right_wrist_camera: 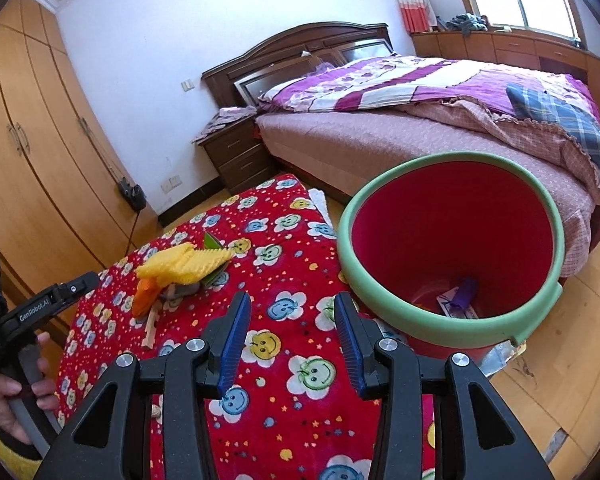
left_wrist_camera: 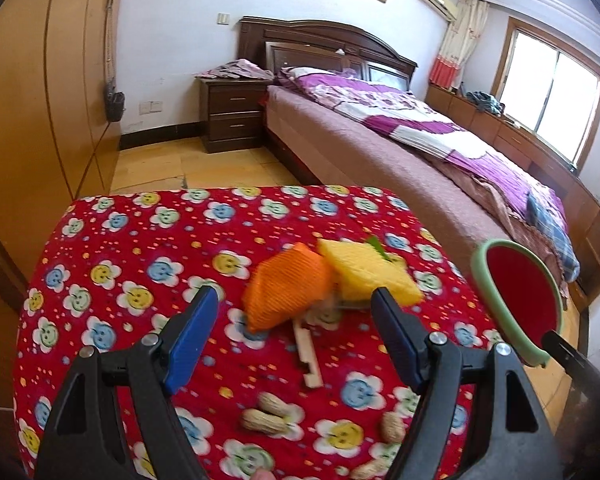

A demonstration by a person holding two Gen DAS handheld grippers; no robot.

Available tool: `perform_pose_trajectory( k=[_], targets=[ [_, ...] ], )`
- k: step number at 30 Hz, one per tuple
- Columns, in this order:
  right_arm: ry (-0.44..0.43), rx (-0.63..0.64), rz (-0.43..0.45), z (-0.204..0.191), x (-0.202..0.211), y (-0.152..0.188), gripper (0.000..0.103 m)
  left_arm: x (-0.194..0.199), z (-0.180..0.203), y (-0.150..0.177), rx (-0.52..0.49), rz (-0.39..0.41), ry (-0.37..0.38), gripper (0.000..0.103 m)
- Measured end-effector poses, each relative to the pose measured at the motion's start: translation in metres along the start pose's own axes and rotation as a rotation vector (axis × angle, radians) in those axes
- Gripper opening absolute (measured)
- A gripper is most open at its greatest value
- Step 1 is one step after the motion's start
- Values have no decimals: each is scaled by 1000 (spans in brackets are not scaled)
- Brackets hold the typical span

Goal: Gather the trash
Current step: 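Move both tools back from the bucket over the bedspread items, then grasp the orange foam net with the left tool while the right tool grasps the wooden stick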

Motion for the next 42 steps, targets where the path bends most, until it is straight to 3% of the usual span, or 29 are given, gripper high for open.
perform_pose_trajectory(
  k=[8,17,28,34,42],
  targets=[
    [-8,-1,-18,-4,-20,-4,45,-28,-25,-16,45,0,-28,78],
    [2,18,-43,-4,-37,-8,45,-85,-25,-14,90,-100,-16,79],
    [-13,31,-76,0,-54,-9,45,-115,-20,3,137,-194,-10,78],
    [-35,39,-94,-2,-65,-10,45,-113,-18,5,155,-198,47,57],
    [-33,56,-96,-13,-65,-8,45,-106,-14,6,153,-194,122,21]
  ],
)
Point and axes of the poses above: each gripper's, at about its wrist camera, not at the fingertips, and x roughly against the way its jaws point, z to its right, y to its underside, the point moved 1 cm from there along -x, roughly the way its jaws point, and after that the axes turned 7 degrees about x, right-handed, at the moved point
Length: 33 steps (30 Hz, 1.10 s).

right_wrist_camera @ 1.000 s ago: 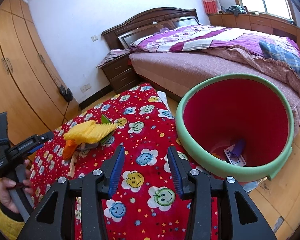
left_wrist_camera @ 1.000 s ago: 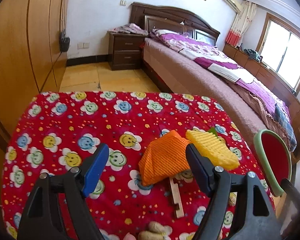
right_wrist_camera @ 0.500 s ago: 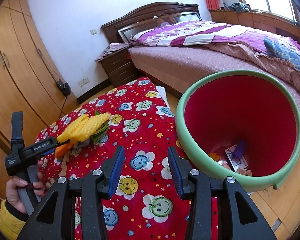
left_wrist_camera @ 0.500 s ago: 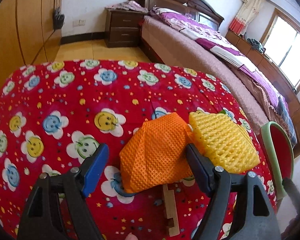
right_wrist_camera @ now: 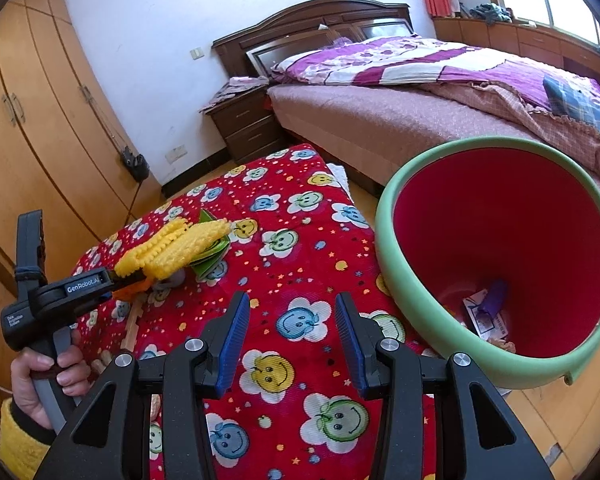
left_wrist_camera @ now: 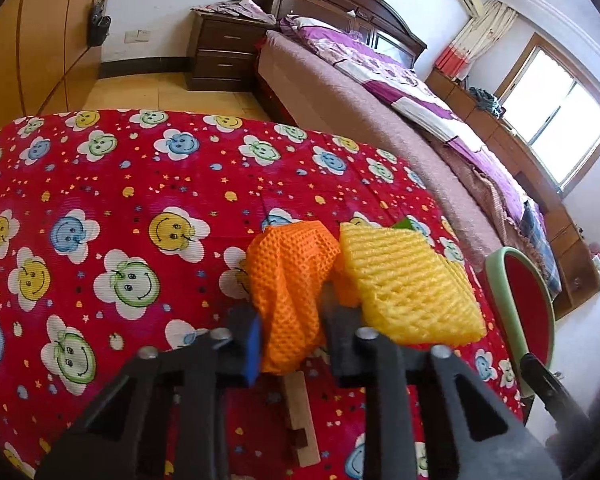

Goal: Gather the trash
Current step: 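Grasp the orange foam net with the left tool while the right tool grasps the wooden stick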

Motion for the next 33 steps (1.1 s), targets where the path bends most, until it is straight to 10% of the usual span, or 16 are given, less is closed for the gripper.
perform_pose_trajectory(
  k=[33],
  targets=[
    [-61,159,-76,-128,-24,14,45,86,-113,-8,109,150,-99,15]
  ],
)
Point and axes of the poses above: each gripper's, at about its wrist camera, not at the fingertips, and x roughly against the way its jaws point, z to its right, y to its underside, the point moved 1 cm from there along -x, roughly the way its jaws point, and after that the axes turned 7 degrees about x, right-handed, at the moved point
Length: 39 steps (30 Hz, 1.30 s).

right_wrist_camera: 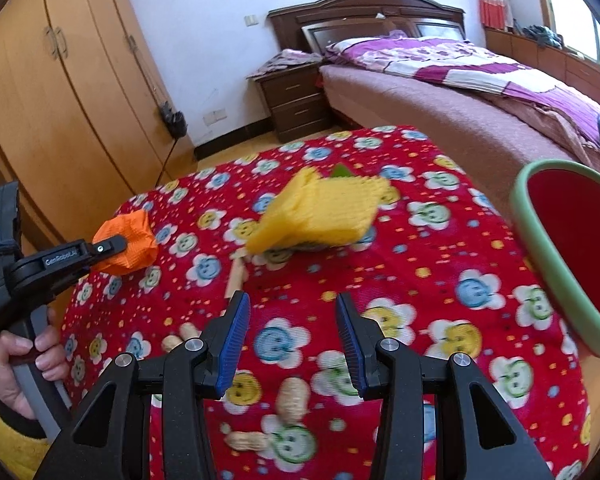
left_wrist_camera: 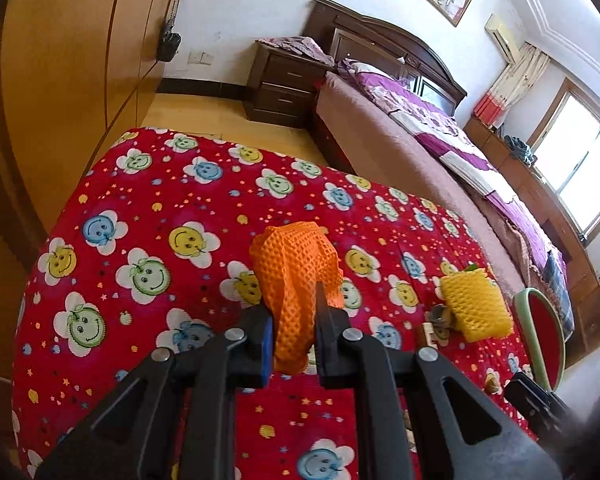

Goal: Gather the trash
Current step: 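Grasp the orange foam net with the left tool while the right tool grasps the wooden stick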

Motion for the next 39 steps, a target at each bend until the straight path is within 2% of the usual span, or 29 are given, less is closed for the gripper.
perform_pose_trajectory(
  k=[17,20,25,28,39],
  targets=[
    [-45,55,-81,-42,-53,0,45,-2,4,6,-10,5,16,15],
    [-50,70,-93,-45,-61,1,31,-2,3,6,-9,6,19,15],
    [-34,106,-88,-48,-67,1,22,-3,2,6,-7,7,13,15],
    [-36,106,-91,-47,-68,1,10,-1,5,7,-9,9,12,15],
    [-111,65,-41,-39,-42,6,10,20,18,11,-17,21,29,15]
  ],
)
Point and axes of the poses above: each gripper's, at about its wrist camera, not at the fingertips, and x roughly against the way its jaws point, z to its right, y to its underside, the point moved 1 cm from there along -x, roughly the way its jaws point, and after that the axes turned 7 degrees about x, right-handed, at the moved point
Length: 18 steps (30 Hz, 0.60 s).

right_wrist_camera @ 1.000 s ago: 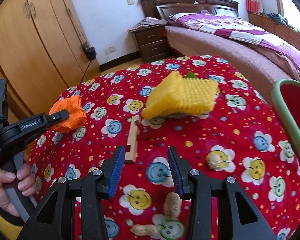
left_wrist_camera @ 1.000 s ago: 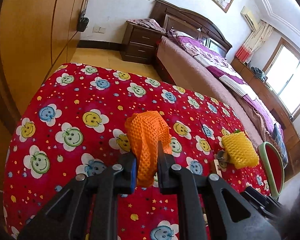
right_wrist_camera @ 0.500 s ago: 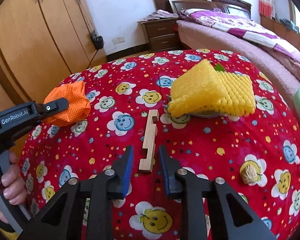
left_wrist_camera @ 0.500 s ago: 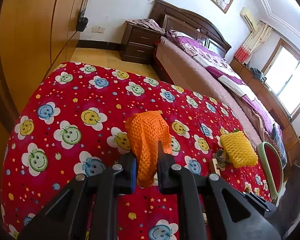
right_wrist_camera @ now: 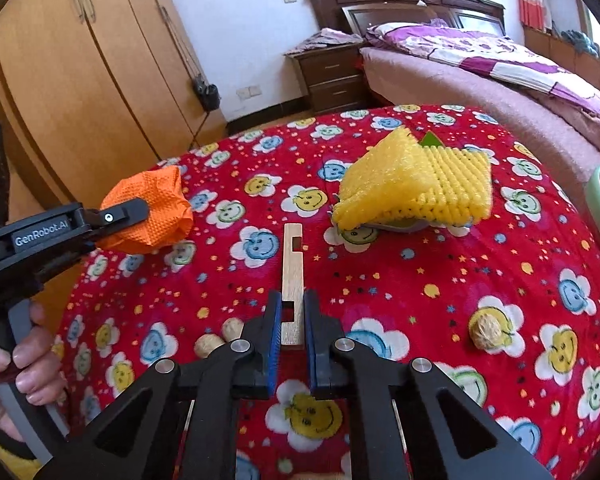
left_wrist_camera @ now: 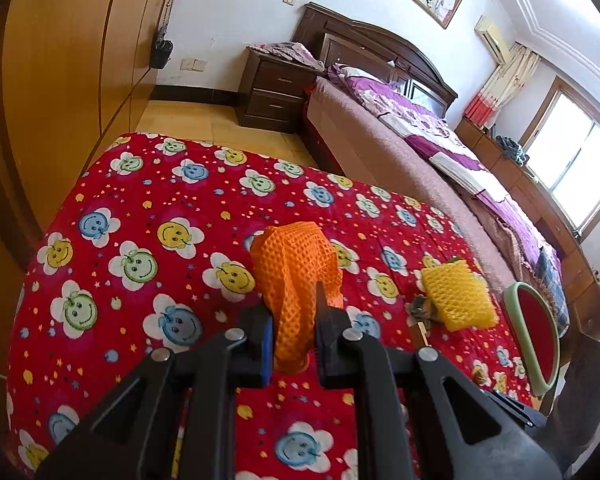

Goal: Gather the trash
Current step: 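Grasp the orange foam net with the left tool while the right tool grasps the wooden stick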

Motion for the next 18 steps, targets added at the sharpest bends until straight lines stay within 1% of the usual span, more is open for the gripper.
perform_pose_trajectory(
  k=[9,18],
  targets=[
    [-36,-48,66,12,40,8,10,21,23,12,-17,6,40,15],
    [-30,-106,133,37,77,15,10,34,52,31,-19,3,90,15]
  ],
)
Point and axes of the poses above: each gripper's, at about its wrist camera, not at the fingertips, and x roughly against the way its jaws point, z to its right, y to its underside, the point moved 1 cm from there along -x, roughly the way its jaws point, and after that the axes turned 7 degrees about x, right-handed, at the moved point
